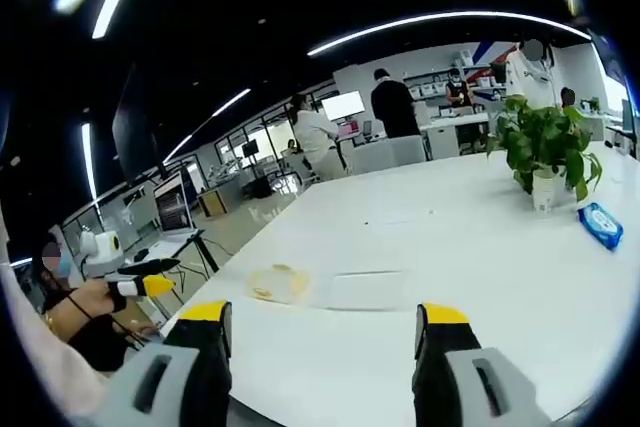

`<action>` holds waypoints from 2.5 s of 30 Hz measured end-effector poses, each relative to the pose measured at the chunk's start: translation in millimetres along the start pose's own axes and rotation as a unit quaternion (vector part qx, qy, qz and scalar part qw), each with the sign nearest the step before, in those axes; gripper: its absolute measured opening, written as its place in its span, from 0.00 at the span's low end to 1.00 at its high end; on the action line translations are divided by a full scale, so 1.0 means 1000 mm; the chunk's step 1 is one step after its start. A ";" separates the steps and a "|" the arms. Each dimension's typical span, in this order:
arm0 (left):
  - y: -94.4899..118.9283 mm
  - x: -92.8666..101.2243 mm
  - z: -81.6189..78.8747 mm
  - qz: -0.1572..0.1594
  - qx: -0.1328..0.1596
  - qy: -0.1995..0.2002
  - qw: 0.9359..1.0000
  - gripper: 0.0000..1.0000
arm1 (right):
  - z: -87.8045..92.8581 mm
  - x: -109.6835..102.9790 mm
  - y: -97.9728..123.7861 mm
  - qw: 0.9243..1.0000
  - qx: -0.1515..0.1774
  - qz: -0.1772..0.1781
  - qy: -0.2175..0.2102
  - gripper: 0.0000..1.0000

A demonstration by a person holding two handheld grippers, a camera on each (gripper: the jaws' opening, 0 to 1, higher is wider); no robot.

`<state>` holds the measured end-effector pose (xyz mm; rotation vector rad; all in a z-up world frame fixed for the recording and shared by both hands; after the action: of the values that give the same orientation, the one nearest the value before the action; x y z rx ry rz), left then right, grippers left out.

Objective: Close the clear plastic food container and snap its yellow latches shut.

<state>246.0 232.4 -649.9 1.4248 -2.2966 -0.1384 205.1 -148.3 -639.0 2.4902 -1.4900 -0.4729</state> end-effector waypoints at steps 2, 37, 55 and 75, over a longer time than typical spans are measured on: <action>0.000 -0.001 -0.001 0.000 0.004 0.003 1.000 0.96 | 0.002 -0.001 0.000 1.000 0.001 -0.003 -0.009 0.73; 0.001 -0.005 -0.003 -0.013 0.025 0.027 0.999 0.94 | 0.005 -0.007 -0.007 1.000 -0.006 -0.010 -0.009 0.69; 0.002 -0.004 0.001 -0.017 0.012 0.025 0.999 0.93 | 0.003 -0.008 -0.007 1.000 -0.002 -0.002 -0.016 0.70; -0.001 -0.009 0.005 -0.019 -0.001 0.025 1.000 0.92 | 0.003 -0.003 -0.009 1.000 -0.004 0.003 -0.020 0.69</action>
<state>247.9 238.9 -657.2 1.4568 -2.2299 -0.1152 210.0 -142.0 -644.3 2.4834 -1.5068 -0.5301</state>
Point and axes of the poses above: the point that each gripper's makers call its tool centre point, and the gripper's own axes: y roughly backward along the fingers, x roughly to its right, z roughly out of its underside, the point moved 9 cm from there along y, roughly backward along the fingers, and after that the axes turned 10 degrees about y, right-handed, at the moved point
